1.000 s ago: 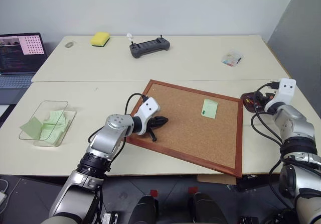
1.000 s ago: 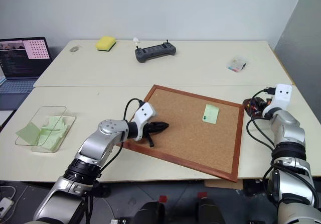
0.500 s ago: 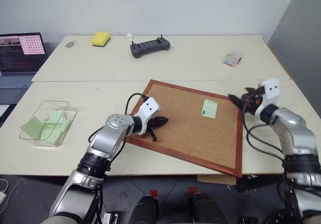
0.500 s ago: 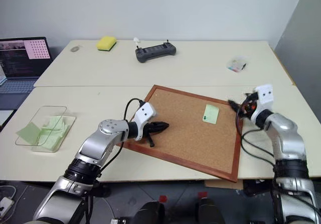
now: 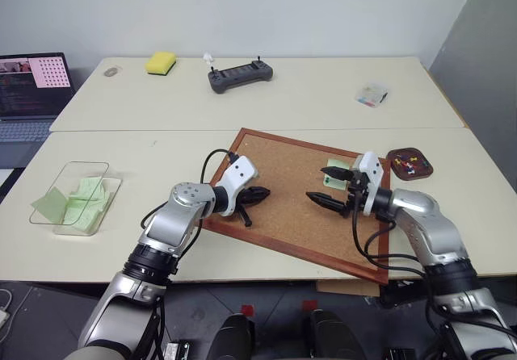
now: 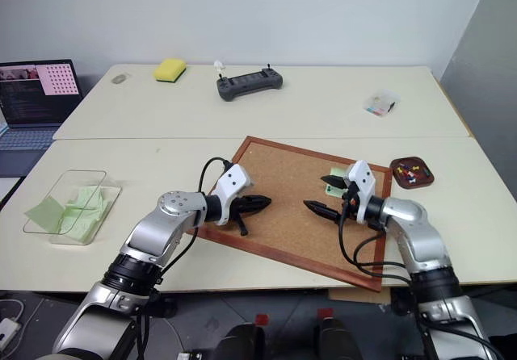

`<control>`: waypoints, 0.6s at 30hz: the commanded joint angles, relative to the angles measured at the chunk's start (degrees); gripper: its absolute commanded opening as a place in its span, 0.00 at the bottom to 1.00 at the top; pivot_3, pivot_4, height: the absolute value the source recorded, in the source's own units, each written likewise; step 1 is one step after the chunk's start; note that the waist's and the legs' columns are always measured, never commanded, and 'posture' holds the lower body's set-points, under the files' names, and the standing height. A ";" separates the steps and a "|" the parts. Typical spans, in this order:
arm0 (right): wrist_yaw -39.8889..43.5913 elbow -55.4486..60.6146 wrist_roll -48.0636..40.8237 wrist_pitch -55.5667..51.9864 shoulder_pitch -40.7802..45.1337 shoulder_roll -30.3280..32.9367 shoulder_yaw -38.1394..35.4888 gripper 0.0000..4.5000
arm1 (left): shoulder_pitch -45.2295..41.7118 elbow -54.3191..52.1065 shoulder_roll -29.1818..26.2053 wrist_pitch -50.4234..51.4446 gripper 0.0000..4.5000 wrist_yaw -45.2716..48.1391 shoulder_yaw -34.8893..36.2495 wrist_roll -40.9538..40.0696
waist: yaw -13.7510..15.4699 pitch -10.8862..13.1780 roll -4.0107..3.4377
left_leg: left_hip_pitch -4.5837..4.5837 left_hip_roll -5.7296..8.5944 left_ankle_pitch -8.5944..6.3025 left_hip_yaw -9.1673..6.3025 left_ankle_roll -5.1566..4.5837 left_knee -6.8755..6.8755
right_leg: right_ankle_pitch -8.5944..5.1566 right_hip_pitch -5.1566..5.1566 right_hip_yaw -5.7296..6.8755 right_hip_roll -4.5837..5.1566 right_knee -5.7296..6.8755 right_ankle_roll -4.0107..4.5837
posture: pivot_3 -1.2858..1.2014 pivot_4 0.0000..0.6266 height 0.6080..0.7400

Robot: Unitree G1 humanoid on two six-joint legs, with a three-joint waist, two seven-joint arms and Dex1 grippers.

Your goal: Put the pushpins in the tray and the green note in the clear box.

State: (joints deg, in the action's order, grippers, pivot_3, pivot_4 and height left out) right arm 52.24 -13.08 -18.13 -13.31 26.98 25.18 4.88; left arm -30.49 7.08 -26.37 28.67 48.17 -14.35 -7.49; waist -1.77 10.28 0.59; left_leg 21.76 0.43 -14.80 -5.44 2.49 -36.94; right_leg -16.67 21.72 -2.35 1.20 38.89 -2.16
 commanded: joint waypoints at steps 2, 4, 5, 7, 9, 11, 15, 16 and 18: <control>-1.80 -5.64 1.08 2.22 3.36 -1.85 -1.80 0.99 | 1.18 0.40 -0.31 2.23 0.00 -0.09 -1.20 1.23 | 0.03 0.00 0.00 | 0.01 -0.01 0.00 -0.03 0.00 0.03 | 0.00 0.01 0.03 0.00 0.00 0.01 | 0.52 0.24 1.00; -1.88 -6.74 1.77 2.97 3.44 -2.02 -1.70 0.95 | 1.55 -0.46 -0.40 2.87 0.00 -0.03 -1.05 0.92 | 0.03 0.00 0.00 | 0.01 -0.01 0.00 -0.05 0.00 0.03 | 0.00 0.00 0.04 0.00 0.01 0.01 | 0.52 0.24 1.00; -1.87 -7.01 1.92 3.26 3.41 -2.06 -1.66 0.91 | 1.66 -0.71 -0.43 3.05 0.00 -0.02 -1.03 0.85 | 0.01 0.00 0.00 | 0.01 -0.01 0.00 -0.05 0.00 0.03 | 0.00 0.00 0.03 0.00 0.01 0.01 | 0.52 0.24 1.00; -2.61 -8.06 2.78 4.09 3.65 -2.03 -1.55 0.85 | 1.80 -0.83 -0.51 3.12 0.00 0.01 -1.05 0.90 | -0.04 0.00 0.00 | 0.01 -0.01 0.00 -0.05 0.00 0.02 | 0.00 0.00 0.00 0.01 0.01 0.01 | 0.52 0.24 1.00; -2.66 -8.57 3.12 4.71 3.76 -1.99 -1.45 0.76 | 1.94 -1.03 -0.58 3.23 0.00 0.03 -1.05 0.92 | -0.06 0.00 0.00 | 0.00 -0.01 0.00 -0.05 0.00 0.02 | 0.00 0.01 0.00 0.01 0.01 0.01 | 0.52 0.24 1.00; -2.87 -9.14 3.40 5.29 3.97 -2.13 -1.65 0.67 | 1.91 -1.10 -0.60 3.32 0.00 0.06 -1.07 0.93 | -0.08 0.00 0.00 | 0.00 -0.01 0.00 -0.04 0.00 0.03 | 0.00 0.01 0.01 0.00 0.01 0.01 | 0.52 0.24 1.00; -4.54 -10.68 4.76 6.54 4.61 -2.40 -1.85 0.49 | 1.54 -0.94 -0.41 3.35 0.00 0.20 -1.22 0.90 | -0.08 0.00 0.00 | 0.01 -0.01 0.00 -0.04 0.00 0.03 | 0.00 0.02 0.01 0.00 0.01 0.01 | 0.52 0.24 1.00; -4.99 -11.07 5.09 7.02 4.69 -2.43 -1.86 0.44 | 1.51 -0.96 -0.34 3.37 0.00 0.21 -1.24 0.87 | -0.08 0.00 0.00 | 0.01 -0.01 0.00 -0.03 0.00 0.03 | 0.00 0.02 0.01 0.00 0.01 0.01 | 0.52 0.24 1.00; -5.49 -11.77 5.56 7.82 4.83 -2.49 -1.91 0.36 | 1.47 -1.02 -0.28 3.34 0.00 0.29 -1.32 0.85 | -0.09 0.00 0.00 | 0.01 -0.01 0.00 -0.03 0.00 0.03 | 0.00 0.02 0.00 0.00 0.01 0.01 | 0.52 0.24 1.00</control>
State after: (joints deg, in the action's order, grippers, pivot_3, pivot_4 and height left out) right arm 47.45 -24.77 -13.06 -7.44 30.65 22.71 4.33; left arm -30.01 5.22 -26.62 30.70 48.07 -14.24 -7.52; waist -1.86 10.28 0.59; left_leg 21.77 0.42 -14.80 -5.47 2.49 -36.90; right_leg -16.67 21.74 -2.35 1.20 38.90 -2.15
